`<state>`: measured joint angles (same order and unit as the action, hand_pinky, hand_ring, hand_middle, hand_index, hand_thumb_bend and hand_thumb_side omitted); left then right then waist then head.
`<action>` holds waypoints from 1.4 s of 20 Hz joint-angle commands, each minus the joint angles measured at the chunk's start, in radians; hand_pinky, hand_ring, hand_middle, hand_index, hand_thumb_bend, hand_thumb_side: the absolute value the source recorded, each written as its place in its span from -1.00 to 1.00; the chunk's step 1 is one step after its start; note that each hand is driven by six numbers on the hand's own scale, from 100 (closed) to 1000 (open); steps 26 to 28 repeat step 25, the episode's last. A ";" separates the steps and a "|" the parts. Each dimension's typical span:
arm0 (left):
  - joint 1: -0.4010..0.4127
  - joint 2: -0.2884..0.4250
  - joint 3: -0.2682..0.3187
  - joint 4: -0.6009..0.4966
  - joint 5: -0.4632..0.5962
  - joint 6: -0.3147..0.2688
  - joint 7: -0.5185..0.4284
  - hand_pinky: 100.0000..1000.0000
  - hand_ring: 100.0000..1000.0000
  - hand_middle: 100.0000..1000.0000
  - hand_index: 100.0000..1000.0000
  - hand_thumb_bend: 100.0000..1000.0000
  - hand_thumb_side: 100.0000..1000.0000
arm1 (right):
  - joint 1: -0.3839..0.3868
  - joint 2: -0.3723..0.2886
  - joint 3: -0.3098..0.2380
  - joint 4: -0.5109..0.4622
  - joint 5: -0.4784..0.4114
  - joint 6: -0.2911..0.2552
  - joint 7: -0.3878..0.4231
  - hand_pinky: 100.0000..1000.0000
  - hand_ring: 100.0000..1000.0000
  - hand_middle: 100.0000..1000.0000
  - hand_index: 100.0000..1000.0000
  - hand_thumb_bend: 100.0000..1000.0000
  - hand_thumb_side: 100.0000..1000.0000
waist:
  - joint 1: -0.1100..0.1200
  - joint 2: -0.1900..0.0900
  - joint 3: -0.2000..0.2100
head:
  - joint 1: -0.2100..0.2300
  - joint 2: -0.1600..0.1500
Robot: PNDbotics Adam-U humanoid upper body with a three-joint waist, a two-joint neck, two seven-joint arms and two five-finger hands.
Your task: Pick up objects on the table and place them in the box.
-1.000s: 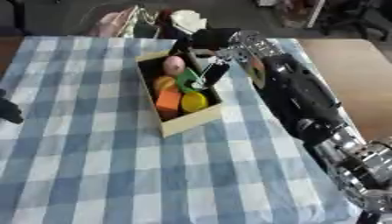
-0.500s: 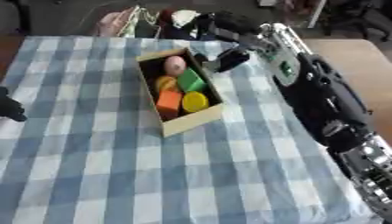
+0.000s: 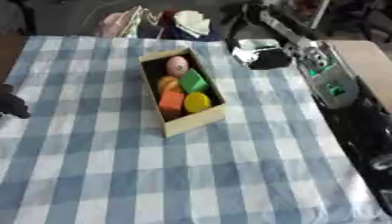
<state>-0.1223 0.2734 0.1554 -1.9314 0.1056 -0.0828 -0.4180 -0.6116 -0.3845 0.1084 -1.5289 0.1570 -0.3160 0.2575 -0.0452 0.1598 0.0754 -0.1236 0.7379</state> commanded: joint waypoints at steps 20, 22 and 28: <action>-0.001 -0.023 0.012 0.059 0.027 -0.044 0.012 0.50 0.09 0.10 0.53 -1.00 0.19 | 0.333 0.103 -0.058 -0.173 -0.389 0.140 -0.017 0.28 0.07 0.22 0.69 -1.00 0.36 | 0.002 -0.002 -0.007 | 0.025 -0.013; -0.001 -0.026 0.012 0.069 0.029 -0.049 0.014 0.50 0.09 0.10 0.53 -1.00 0.21 | 0.340 0.109 -0.057 -0.171 -0.386 0.141 -0.013 0.28 0.07 0.22 0.68 -1.00 0.38 | 0.002 -0.001 -0.007 | 0.026 -0.010; -0.002 -0.031 0.009 0.085 0.033 -0.049 0.020 0.50 0.09 0.10 0.53 -1.00 0.23 | 0.349 0.117 -0.051 -0.166 -0.382 0.144 -0.007 0.28 0.07 0.21 0.68 -1.00 0.40 | 0.003 0.001 -0.007 | 0.028 -0.008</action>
